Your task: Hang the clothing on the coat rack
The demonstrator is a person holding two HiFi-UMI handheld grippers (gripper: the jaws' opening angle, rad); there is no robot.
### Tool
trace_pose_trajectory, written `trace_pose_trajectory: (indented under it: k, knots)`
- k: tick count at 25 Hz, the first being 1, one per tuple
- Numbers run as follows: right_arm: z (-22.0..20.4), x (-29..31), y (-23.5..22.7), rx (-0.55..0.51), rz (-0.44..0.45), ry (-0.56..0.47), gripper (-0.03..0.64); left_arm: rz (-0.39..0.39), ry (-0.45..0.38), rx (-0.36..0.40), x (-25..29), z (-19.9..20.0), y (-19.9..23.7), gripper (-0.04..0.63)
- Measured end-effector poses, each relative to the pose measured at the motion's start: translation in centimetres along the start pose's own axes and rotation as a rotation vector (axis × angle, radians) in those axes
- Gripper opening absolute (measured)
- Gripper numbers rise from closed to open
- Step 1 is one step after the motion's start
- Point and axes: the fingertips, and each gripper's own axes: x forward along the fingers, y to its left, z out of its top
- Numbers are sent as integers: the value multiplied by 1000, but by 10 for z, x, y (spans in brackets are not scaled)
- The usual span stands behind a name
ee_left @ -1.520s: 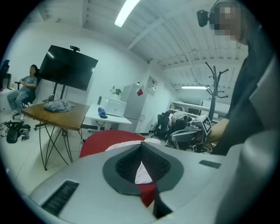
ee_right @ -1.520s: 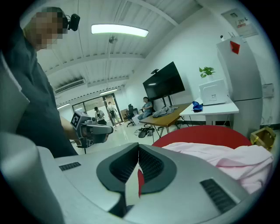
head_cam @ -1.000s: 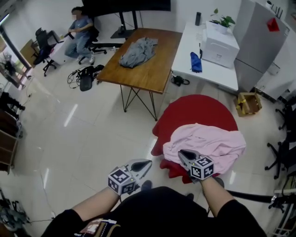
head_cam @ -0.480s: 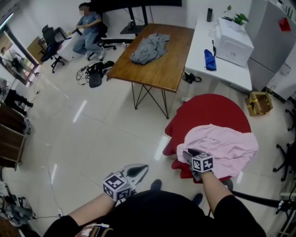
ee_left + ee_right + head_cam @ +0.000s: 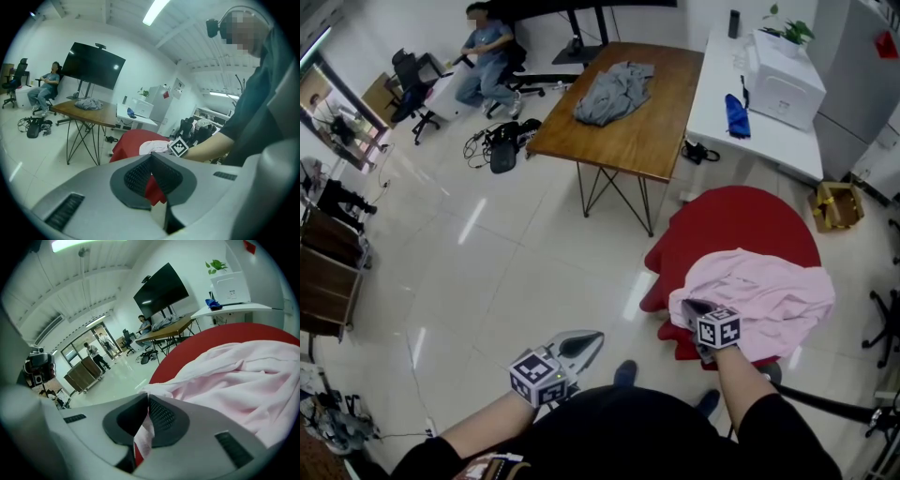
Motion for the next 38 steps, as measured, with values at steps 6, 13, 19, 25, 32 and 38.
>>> trace_pose_trajectory:
  k: [6, 13, 19, 25, 32, 38]
  knots:
    - [33, -41, 28, -24, 117, -126, 2, -16, -42, 30, 12, 21, -4, 0]
    - [96, -148, 74, -8, 246, -372, 2, -103, -112, 93, 48, 71, -36, 0]
    - [150, -282, 103, -94, 283, -559, 2, -229, -137, 141, 82, 95, -95, 0]
    - [169, -422, 133, -229, 277, -669, 2, -429, -273, 233, 98, 145, -180, 0]
    - [169, -565, 168, -344, 122, -765, 2, -607, -342, 264, 113, 169, -255, 0]
    - [153, -679, 160, -367, -158, -835, 2, -779, -317, 292, 137, 169, -333, 0]
